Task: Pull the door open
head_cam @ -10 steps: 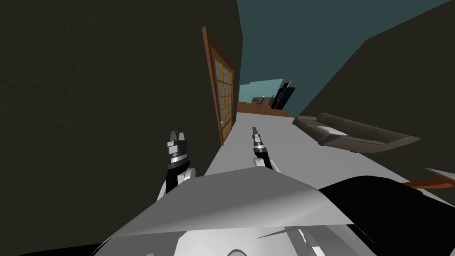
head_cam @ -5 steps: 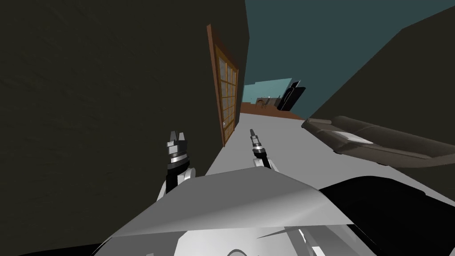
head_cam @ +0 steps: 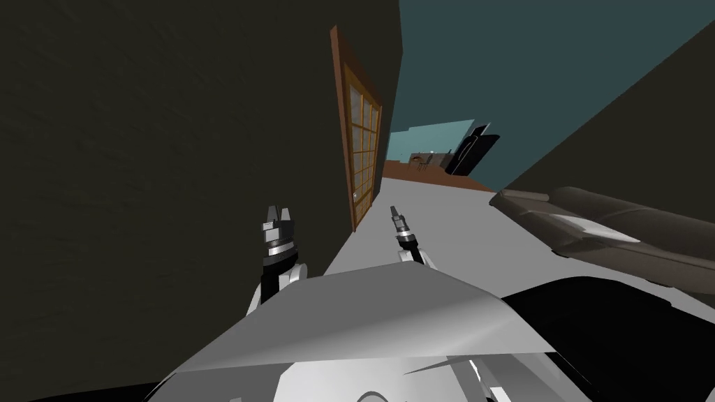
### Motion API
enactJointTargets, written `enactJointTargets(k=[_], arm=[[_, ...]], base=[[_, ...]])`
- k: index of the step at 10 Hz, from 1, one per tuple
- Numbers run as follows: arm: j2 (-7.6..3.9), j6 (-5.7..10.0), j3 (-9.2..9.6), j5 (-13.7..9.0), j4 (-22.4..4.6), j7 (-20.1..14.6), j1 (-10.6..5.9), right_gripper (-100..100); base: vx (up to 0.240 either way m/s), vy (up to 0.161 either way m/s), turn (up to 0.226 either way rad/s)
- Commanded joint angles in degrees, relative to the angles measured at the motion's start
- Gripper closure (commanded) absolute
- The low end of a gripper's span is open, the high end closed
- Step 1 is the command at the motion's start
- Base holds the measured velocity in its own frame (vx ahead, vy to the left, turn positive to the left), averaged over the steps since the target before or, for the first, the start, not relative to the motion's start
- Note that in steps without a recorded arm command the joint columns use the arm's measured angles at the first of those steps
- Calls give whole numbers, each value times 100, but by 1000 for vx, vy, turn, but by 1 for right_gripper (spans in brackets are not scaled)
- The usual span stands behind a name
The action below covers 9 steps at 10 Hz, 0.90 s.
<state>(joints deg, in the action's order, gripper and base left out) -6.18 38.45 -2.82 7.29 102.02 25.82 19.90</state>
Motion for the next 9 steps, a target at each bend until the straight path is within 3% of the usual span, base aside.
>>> enactJointTargets(k=[1, 9], arm=[[-14, 64, -18, 77, -192, 119, -59, -100], [-113, 390, -124, 492, -1152, 712, -292, -100]], base=[[87, -46, 118], [100, -53, 138]])
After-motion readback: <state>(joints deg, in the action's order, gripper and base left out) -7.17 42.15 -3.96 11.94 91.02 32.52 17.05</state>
